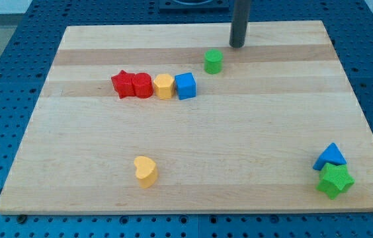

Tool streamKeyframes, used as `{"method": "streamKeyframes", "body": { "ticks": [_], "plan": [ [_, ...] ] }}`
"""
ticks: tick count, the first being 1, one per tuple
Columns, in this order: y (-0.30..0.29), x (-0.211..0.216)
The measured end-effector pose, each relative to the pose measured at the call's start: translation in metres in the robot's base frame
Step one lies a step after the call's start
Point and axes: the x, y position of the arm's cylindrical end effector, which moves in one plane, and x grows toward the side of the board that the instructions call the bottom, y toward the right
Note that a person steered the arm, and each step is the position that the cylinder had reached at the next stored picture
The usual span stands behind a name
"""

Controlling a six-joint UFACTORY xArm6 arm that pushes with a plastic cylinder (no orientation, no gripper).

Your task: Push the green circle closer to blue cube

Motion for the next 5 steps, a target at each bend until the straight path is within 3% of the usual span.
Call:
{"method": "streamKeyframes", "body": {
  "ticks": [5],
  "plan": [
    [-0.039,0.039]
  ]
}}
